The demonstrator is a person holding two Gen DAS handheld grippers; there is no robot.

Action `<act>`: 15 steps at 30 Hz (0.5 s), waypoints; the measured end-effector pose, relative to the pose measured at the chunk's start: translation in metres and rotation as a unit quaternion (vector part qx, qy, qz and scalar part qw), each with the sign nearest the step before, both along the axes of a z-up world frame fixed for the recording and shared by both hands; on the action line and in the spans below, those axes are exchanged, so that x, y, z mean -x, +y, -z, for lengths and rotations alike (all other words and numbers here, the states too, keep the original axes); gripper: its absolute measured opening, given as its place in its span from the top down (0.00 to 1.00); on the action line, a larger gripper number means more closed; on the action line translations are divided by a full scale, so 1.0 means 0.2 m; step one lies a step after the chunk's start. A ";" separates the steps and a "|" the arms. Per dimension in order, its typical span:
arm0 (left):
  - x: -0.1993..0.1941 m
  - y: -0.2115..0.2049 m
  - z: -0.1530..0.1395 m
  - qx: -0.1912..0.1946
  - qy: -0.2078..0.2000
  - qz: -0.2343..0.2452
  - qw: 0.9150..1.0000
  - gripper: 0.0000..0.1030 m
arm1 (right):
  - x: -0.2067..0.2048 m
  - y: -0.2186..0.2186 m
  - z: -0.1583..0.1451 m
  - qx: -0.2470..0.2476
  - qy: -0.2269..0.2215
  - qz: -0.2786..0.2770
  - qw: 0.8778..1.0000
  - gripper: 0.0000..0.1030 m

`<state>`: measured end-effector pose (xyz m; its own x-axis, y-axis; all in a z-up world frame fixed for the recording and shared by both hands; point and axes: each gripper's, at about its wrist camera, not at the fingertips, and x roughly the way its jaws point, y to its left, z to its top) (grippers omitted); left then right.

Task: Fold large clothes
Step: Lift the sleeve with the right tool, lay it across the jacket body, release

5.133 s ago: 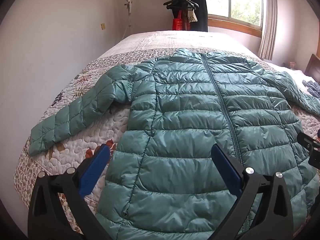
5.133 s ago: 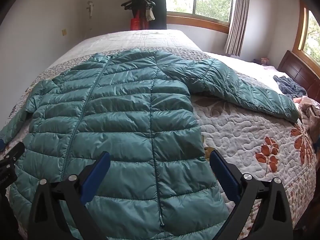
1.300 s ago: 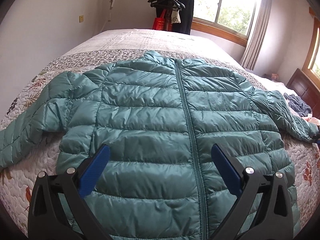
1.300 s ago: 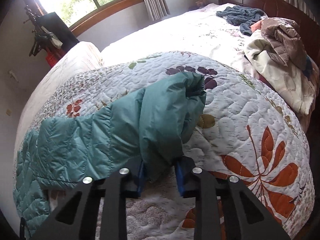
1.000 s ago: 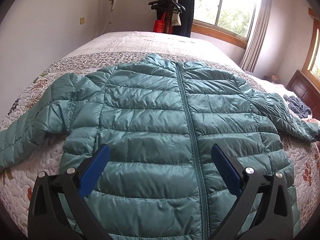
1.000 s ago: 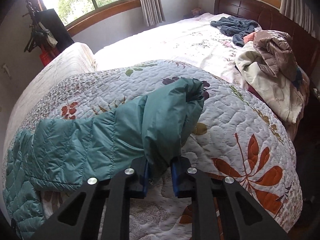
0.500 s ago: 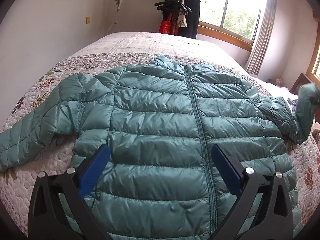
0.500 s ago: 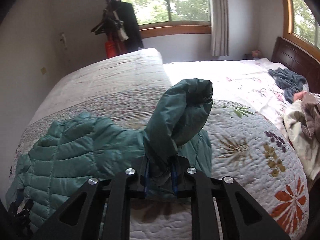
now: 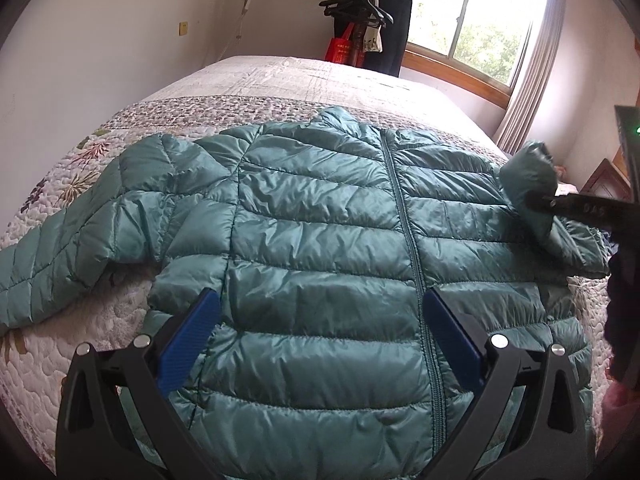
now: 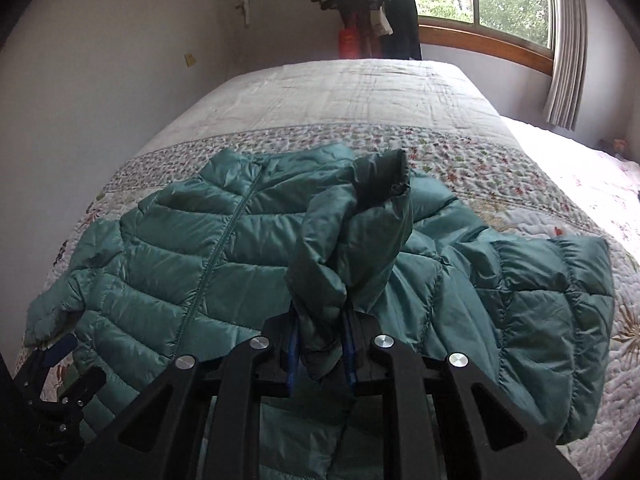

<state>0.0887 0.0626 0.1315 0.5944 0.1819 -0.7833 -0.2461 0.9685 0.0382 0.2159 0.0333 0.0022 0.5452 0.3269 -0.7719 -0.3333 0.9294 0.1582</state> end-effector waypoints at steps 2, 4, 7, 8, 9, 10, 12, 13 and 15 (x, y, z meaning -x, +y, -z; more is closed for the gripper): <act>-0.01 0.00 0.02 0.002 0.004 0.000 1.000 0.03 | -0.01 -0.01 0.04 -0.008 0.009 -0.008 1.000 0.78; -0.02 0.00 0.03 0.001 0.007 0.001 1.000 0.03 | 0.00 -0.03 0.05 -0.021 0.014 -0.019 1.000 0.73; -0.03 -0.01 0.05 -0.006 0.012 0.004 1.000 0.03 | 0.01 -0.05 0.03 -0.056 0.024 -0.047 0.997 0.66; -0.03 -0.01 0.06 -0.003 0.015 0.005 1.000 0.03 | 0.01 -0.05 0.02 -0.074 0.029 -0.058 0.995 0.60; -0.03 -0.02 0.06 0.002 0.019 0.007 1.000 0.03 | 0.02 -0.06 0.00 -0.096 0.034 -0.071 0.992 0.58; -0.03 -0.02 0.06 0.012 0.023 0.008 1.000 0.03 | 0.03 -0.08 -0.03 -0.117 0.037 -0.081 0.989 0.58; -0.04 -0.03 0.04 0.036 0.027 0.010 0.999 0.03 | 0.04 -0.14 -0.10 -0.135 0.028 -0.082 0.987 0.57; -0.05 -0.03 0.03 0.049 0.030 0.011 0.998 0.03 | 0.05 -0.16 -0.13 -0.137 0.018 -0.075 0.988 0.56; -0.10 -0.08 0.02 0.071 0.045 0.020 0.996 0.03 | 0.06 -0.24 -0.19 -0.134 0.001 -0.048 0.990 0.53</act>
